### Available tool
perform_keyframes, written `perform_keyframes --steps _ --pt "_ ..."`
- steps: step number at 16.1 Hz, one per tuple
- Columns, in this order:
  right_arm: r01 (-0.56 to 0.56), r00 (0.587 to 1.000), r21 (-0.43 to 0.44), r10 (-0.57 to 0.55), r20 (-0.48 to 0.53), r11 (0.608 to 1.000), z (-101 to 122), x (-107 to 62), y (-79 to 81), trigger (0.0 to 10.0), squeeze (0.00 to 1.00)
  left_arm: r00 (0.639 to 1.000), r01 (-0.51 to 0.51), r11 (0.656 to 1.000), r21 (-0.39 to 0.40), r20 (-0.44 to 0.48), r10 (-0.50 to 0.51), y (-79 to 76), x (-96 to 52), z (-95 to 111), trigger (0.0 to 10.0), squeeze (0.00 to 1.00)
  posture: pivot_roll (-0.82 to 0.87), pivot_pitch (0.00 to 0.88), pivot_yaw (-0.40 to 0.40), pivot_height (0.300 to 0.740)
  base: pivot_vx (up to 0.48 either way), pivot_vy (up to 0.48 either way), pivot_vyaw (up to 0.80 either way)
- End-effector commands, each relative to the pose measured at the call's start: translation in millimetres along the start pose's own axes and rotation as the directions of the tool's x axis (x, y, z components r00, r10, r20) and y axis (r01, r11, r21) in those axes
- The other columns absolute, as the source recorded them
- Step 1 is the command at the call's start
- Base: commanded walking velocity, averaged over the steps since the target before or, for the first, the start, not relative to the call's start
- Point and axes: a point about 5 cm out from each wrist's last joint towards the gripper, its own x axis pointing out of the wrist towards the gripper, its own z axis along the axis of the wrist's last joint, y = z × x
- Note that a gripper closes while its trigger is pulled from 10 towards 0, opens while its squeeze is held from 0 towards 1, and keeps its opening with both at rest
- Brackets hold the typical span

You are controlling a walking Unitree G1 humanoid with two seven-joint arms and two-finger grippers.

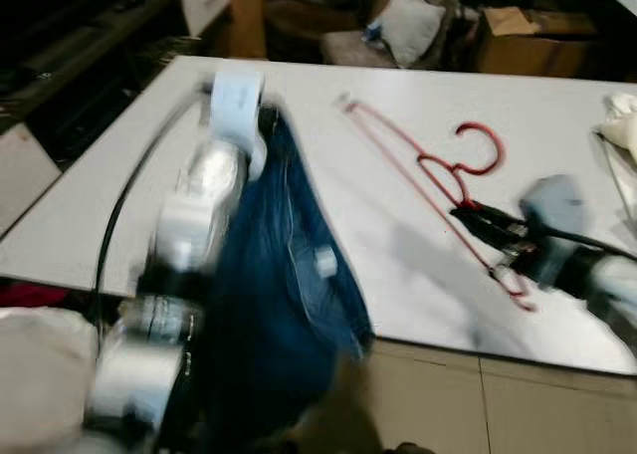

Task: Hang hanger

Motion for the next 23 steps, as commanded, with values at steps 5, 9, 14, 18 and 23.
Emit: perform_keyframes --steps 5,9,14,18,23 --pt "-0.196 0.977 -0.02 0.197 0.083 0.98 23 -20.2 14.5 10.0 0.0 0.983 -0.111 0.993 0.049 0.153 0.103 10.1 32.1 68 10.0 0.0 -0.12 0.052 0.087 0.74 0.0 0.0 0.0" --pt "-0.305 0.946 -0.016 0.305 0.107 0.952 30 -25.2 24.7 10.0 0.0 0.963 -0.124 0.992 0.022 0.245 0.115 3.1 40.9 103 10.0 0.0 -0.12 0.051 0.087 0.74 0.0 0.0 0.0" --pt "-0.288 0.957 -0.027 0.286 -0.048 0.957 12 -14.9 23.8 10.0 0.0 0.927 -0.071 0.994 -0.079 0.363 0.095 1.2 39.9 148 10.0 0.0 -0.12 0.046 0.073 0.74 0.0 0.0 0.0" --pt "-0.13 0.991 -0.033 0.129 -0.033 0.991 5 36.5 26.5 10.0 0.0 0.933 -0.039 0.991 -0.128 0.35 0.082 3.9 36.7 157 10.0 0.0 -0.1 0.051 0.047 0.74 0.0 0.0 0.0" --pt "0.292 0.956 0.024 -0.293 0.024 0.956 11 84.2 -22.9 10.0 0.0 0.918 0.037 0.988 -0.147 0.396 0.024 4.9 26.3 159 10.0 0.0 -0.09 0.048 0.036 0.74 0.0 0.0 0.0"
